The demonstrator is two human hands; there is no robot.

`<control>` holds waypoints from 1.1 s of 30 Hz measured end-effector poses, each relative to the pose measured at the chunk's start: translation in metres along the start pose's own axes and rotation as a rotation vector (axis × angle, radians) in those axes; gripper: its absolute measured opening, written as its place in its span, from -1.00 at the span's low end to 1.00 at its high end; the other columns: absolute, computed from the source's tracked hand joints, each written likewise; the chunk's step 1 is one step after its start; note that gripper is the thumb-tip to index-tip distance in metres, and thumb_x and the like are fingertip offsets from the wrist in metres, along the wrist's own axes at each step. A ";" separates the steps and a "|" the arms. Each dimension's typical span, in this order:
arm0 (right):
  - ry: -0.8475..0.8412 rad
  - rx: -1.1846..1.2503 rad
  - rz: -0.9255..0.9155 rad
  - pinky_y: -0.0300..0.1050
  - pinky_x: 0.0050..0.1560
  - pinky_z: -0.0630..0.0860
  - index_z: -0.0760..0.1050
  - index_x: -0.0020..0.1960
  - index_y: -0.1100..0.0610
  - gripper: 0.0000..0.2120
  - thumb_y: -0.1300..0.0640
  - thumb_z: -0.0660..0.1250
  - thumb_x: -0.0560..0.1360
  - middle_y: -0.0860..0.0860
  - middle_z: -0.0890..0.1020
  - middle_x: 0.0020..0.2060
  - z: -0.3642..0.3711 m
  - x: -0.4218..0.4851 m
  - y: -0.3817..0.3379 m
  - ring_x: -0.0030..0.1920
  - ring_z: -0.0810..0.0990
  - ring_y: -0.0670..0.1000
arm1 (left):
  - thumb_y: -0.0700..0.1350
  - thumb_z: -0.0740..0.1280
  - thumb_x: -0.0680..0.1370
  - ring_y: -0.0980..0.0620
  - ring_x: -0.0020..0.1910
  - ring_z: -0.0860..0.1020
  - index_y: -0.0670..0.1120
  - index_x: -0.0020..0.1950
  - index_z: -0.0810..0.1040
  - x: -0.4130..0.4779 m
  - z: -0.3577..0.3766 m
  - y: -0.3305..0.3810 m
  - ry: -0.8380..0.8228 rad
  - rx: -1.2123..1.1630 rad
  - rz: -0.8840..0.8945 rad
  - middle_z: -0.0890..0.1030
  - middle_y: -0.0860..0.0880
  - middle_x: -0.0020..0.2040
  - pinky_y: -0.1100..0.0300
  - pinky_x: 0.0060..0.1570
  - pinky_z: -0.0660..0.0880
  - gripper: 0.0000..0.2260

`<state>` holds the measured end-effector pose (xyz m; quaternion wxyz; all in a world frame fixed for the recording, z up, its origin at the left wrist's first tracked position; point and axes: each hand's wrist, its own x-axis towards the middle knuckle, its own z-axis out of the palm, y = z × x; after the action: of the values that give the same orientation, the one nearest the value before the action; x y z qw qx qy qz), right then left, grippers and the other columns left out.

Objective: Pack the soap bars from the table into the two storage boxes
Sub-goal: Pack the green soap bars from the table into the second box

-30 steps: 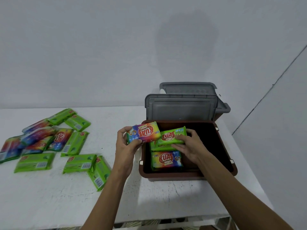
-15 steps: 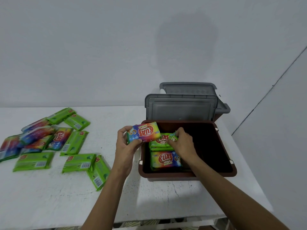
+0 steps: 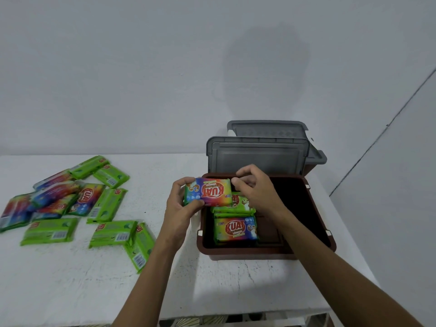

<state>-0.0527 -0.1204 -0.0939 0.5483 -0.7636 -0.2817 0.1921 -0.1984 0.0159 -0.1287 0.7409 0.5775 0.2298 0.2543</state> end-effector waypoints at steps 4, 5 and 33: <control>-0.249 0.314 0.195 0.07 -0.10 0.63 0.36 0.06 0.07 -0.71 0.16 0.45 0.47 0.23 0.64 0.04 0.001 0.001 -0.010 -0.04 0.69 0.20 | -0.34 0.34 0.53 -0.09 0.16 0.58 0.03 0.30 0.46 0.001 0.001 0.011 -0.138 -0.021 0.018 0.56 -0.08 0.21 0.04 -0.01 0.60 -0.59; -0.279 0.361 0.224 0.12 -0.06 0.62 0.37 0.08 0.07 -0.69 0.19 0.46 0.46 0.26 0.63 0.05 0.001 0.001 -0.010 -0.02 0.68 0.24 | -0.30 0.35 0.53 -0.07 0.16 0.59 0.04 0.32 0.46 0.002 0.002 0.013 -0.154 -0.029 0.027 0.57 -0.06 0.22 0.03 0.00 0.61 -0.59; -0.275 0.148 0.387 0.07 -0.12 0.67 0.50 0.12 0.14 -0.82 0.24 0.36 0.52 0.01 0.51 0.16 -0.021 -0.037 0.035 0.07 0.62 0.11 | -0.23 0.25 0.60 0.14 0.16 0.52 -0.04 0.21 0.55 0.006 0.000 -0.020 -0.004 0.544 0.226 0.58 0.05 0.17 0.46 0.01 0.45 -0.78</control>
<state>-0.0608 -0.1681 -0.1209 0.5123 -0.7278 -0.1874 0.4157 -0.1921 0.0155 -0.1488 0.5263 0.7775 0.2222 0.2630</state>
